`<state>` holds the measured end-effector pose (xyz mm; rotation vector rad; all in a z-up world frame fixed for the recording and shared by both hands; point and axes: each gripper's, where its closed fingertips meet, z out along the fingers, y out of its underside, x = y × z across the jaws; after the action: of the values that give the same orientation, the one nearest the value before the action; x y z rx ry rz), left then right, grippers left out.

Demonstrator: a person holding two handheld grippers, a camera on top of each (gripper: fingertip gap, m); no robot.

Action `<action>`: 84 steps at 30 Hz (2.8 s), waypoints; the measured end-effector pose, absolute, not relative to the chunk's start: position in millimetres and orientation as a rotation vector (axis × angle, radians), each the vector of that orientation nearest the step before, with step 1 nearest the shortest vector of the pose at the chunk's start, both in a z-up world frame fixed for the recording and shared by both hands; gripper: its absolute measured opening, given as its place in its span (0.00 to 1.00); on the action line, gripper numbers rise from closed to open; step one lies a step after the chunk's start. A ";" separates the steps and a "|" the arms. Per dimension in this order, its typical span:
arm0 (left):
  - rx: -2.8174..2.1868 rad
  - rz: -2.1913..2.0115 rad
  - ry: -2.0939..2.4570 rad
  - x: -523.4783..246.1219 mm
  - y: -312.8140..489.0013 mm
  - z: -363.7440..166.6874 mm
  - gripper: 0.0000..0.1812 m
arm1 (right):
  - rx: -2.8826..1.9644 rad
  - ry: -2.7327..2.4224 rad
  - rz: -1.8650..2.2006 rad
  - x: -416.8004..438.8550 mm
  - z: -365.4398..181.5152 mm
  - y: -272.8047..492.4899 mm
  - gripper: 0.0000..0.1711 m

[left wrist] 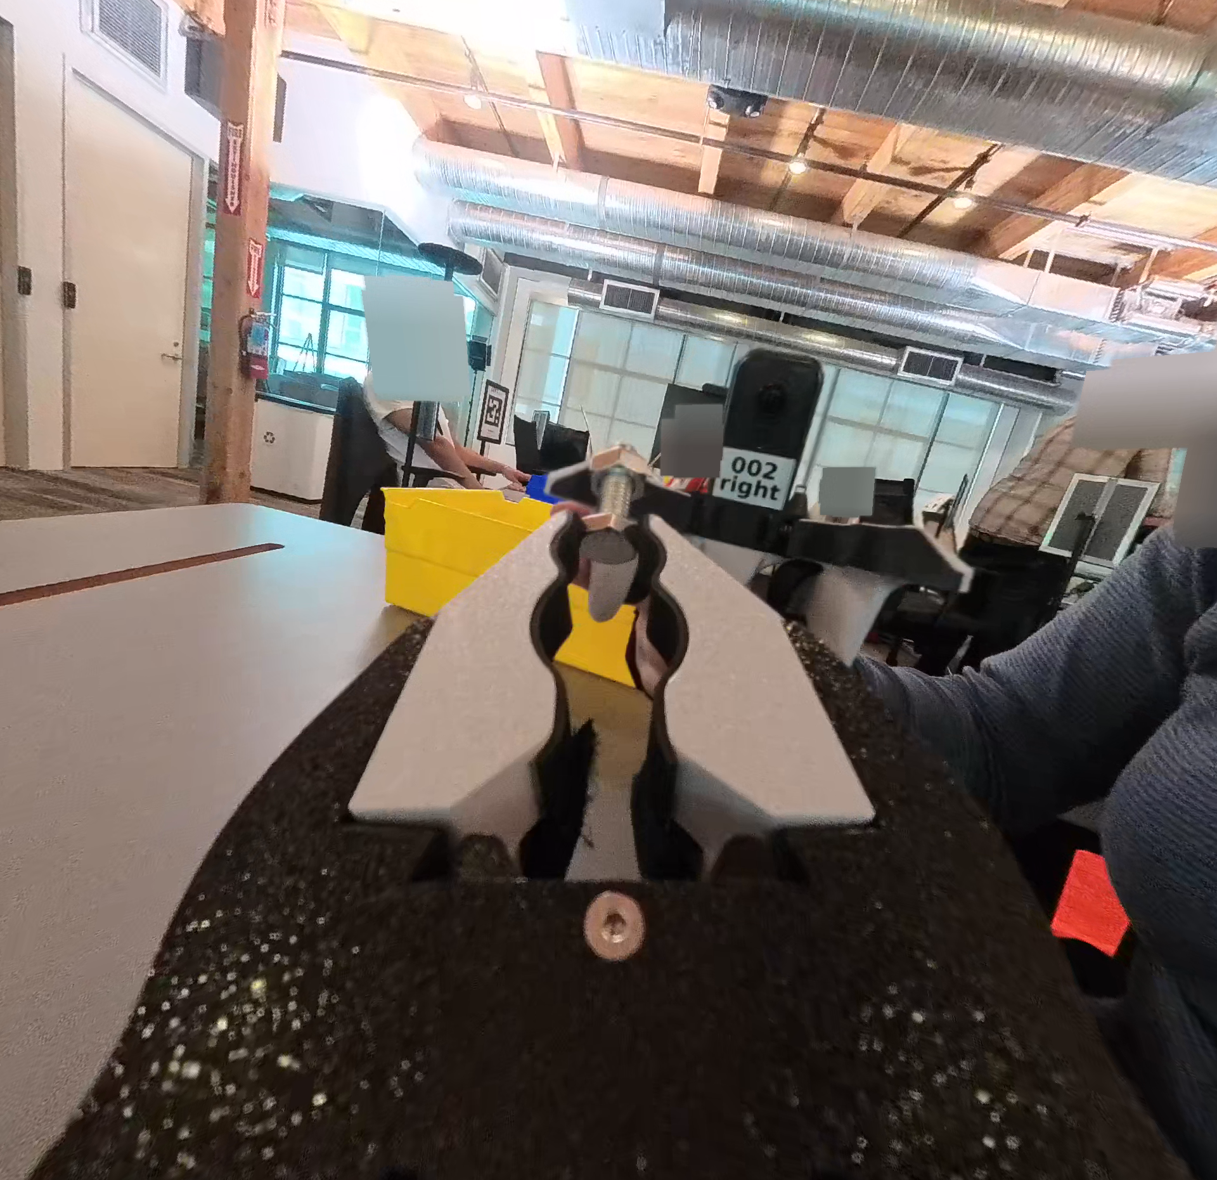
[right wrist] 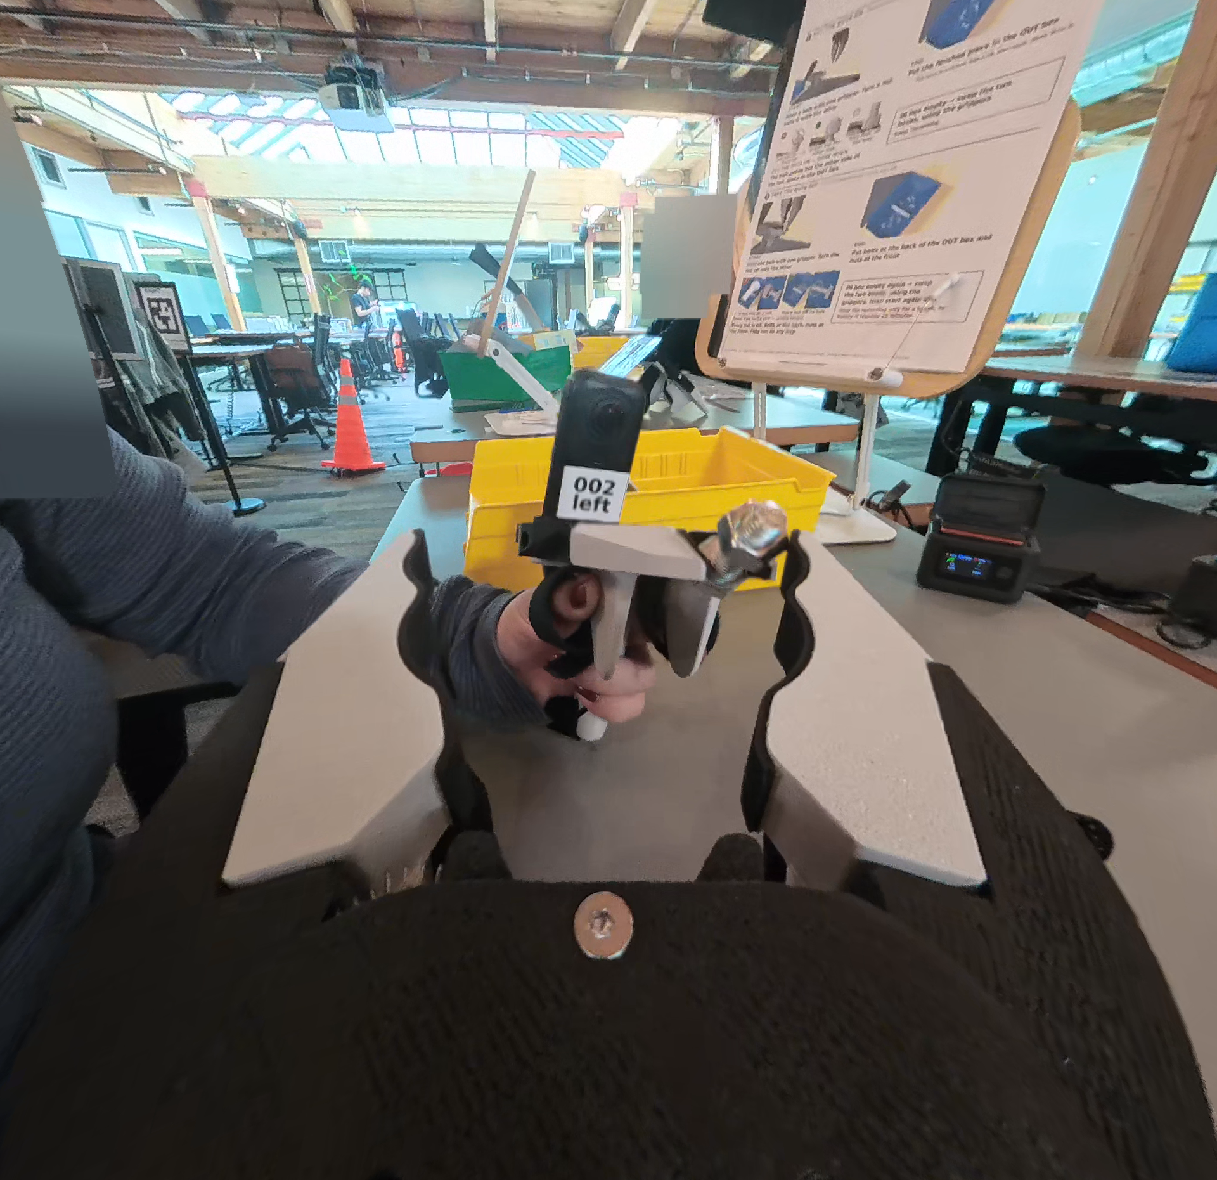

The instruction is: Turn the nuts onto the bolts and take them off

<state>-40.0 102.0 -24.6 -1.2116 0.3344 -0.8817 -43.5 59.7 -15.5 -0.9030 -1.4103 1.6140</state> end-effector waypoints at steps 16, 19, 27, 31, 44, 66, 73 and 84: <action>-1.077 -0.951 0.185 -70.0 97.5 -5.9 0.08 | -0.865 -1.379 1.772 -36.2 -3.8 51.9 0.65; -1.052 -0.977 0.172 -71.4 94.3 -2.3 0.08 | -0.870 -1.292 1.814 -37.7 4.3 56.3 0.70; -1.086 -1.027 0.248 -32.0 94.6 -9.0 0.08 | -0.828 -1.190 1.952 -39.9 18.9 39.5 0.77; -1.011 -0.993 0.113 -64.9 94.9 1.1 0.08 | -0.851 -1.185 1.982 -40.0 16.3 44.3 0.74; -0.980 -0.841 0.037 -74.2 96.6 5.9 0.09 | -0.840 -1.057 2.055 -42.3 27.5 40.5 0.81; -1.031 -0.645 0.059 -70.9 98.4 3.9 0.09 | -0.861 -0.965 2.189 -40.2 33.4 45.7 0.83; -0.938 -1.280 0.090 -45.5 91.9 1.3 0.08 | -0.809 -1.024 1.866 -46.2 28.5 43.0 0.84; -0.870 -1.393 0.091 -49.3 85.3 5.9 0.08 | -0.775 -1.058 1.863 -44.9 28.8 33.8 0.83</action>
<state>-49.3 85.3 5.9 -0.8701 0.0912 -1.3929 -44.9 33.8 28.8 -0.7754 -1.0577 1.8633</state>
